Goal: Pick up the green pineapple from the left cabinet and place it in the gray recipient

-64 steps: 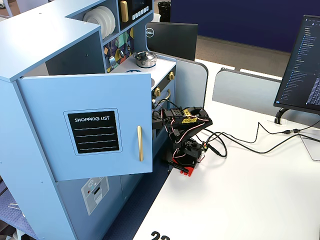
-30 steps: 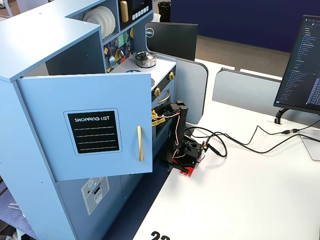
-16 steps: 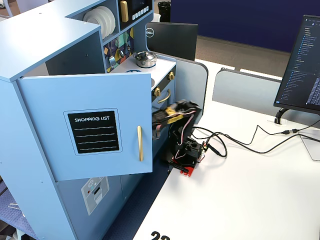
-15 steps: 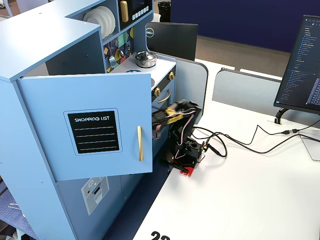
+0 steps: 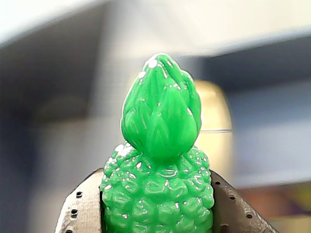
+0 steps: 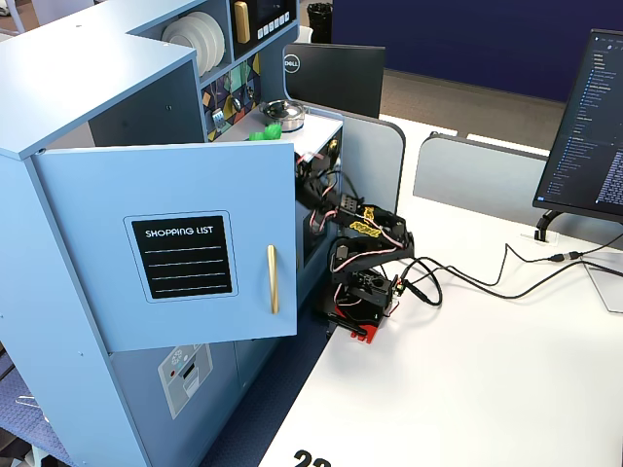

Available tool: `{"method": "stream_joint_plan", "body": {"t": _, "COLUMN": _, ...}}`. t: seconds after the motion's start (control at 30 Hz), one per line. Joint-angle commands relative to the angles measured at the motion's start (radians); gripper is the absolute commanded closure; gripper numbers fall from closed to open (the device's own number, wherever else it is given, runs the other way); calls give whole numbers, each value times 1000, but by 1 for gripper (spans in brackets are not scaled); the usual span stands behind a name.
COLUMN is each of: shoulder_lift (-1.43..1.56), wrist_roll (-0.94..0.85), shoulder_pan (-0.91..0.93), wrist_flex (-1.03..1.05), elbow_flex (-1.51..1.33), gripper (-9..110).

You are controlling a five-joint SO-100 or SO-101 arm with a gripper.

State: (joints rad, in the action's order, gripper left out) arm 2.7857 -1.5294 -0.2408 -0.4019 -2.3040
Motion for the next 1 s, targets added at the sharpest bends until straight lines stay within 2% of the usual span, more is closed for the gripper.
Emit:
{"method": "stream_joint_plan", "body": {"t": 0.0, "shoulder_lift": -17, "wrist_roll": 34, "shoulder_pan": 190, "wrist_flex": 206, "elbow_flex": 164, "gripper": 102}}
{"method": "stream_joint_plan", "body": {"t": 0.2, "shoulder_lift": -235, "wrist_roll": -40, "shoulder_pan": 305, "wrist_flex": 520, "elbow_flex": 371, "gripper": 102}}
{"method": "stream_joint_plan", "body": {"t": 0.43, "shoulder_lift": -517, "wrist_roll": -138, "shoulder_pan": 333, "wrist_flex": 571, "elbow_flex": 503, "gripper": 101}}
{"method": "stream_joint_plan", "body": {"t": 0.5, "shoulder_lift": -591, "wrist_roll": -150, "shoulder_pan": 341, "wrist_flex": 584, "elbow_flex": 555, "gripper": 97}}
{"method": "stream_joint_plan", "body": {"t": 0.6, "shoulder_lift": -653, "wrist_roll": -78, "shoulder_pan": 337, "wrist_flex": 574, "elbow_flex": 609, "gripper": 78}}
{"method": "stream_joint_plan", "body": {"t": 0.7, "shoulder_lift": -664, "wrist_roll": -49, "shoulder_pan": 327, "wrist_flex": 566, "elbow_flex": 623, "gripper": 71}}
{"method": "stream_joint_plan", "body": {"t": 0.87, "shoulder_lift": -558, "wrist_roll": -51, "shoulder_pan": 328, "wrist_flex": 663, "elbow_flex": 615, "gripper": 78}}
{"method": "stream_joint_plan", "body": {"t": 0.97, "shoulder_lift": -365, "wrist_roll": -46, "shoulder_pan": 330, "wrist_flex": 867, "elbow_flex": 568, "gripper": 89}}
